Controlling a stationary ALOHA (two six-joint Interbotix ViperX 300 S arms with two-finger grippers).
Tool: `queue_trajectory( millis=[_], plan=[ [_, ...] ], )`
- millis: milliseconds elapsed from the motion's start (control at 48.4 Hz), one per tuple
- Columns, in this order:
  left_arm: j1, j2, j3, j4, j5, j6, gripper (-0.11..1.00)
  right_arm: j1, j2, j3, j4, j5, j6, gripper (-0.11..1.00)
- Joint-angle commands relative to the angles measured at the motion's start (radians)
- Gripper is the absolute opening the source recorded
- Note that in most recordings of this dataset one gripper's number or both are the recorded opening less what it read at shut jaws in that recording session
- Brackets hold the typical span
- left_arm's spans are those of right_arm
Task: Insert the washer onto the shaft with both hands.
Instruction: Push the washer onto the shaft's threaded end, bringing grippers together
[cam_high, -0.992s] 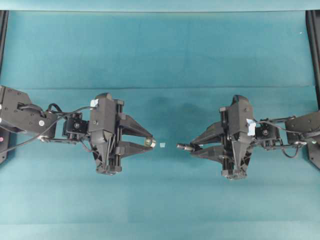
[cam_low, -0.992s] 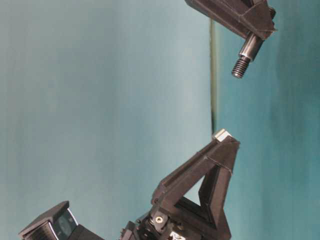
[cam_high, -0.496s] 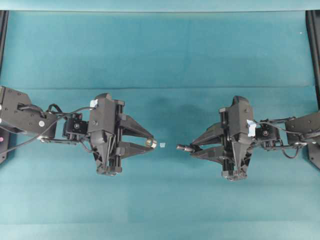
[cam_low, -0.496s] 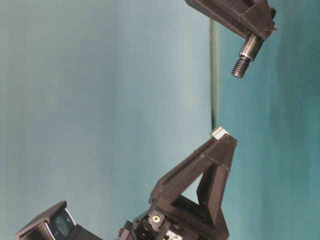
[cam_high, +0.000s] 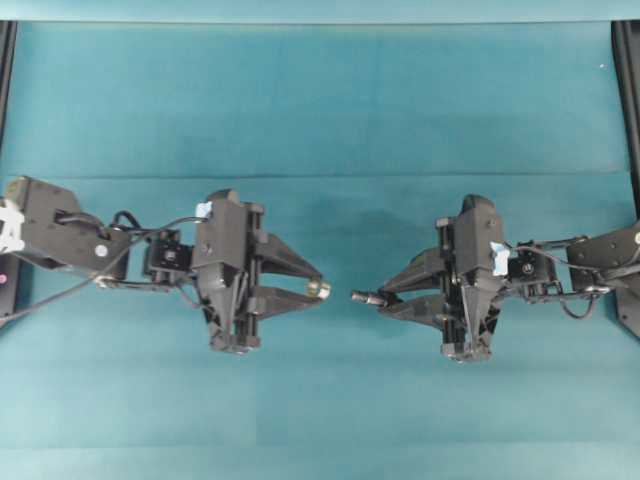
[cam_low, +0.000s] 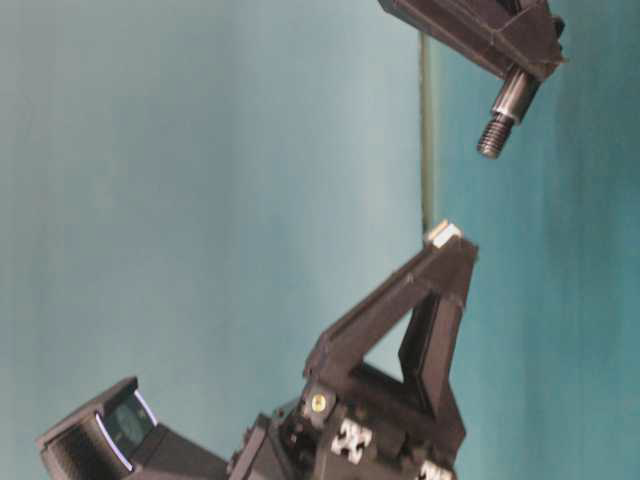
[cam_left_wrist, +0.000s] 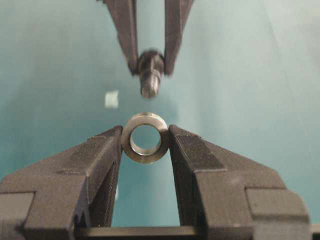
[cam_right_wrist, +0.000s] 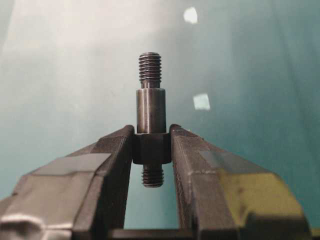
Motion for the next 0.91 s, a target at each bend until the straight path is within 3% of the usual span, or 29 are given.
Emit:
queue_trajectory(
  millis=[0, 888],
  plan=[
    [-0.003, 0.005, -0.029, 0.0, -0.02, -0.002, 0.37, 0.005, -0.003, -0.009, 0.0, -0.02, 0.011, 0.0],
    [-0.011, 0.055, -0.072, 0.0, -0.018, -0.002, 0.37, 0.003, 0.02, -0.025, 0.0, -0.025, 0.009, 0.0]
  ],
)
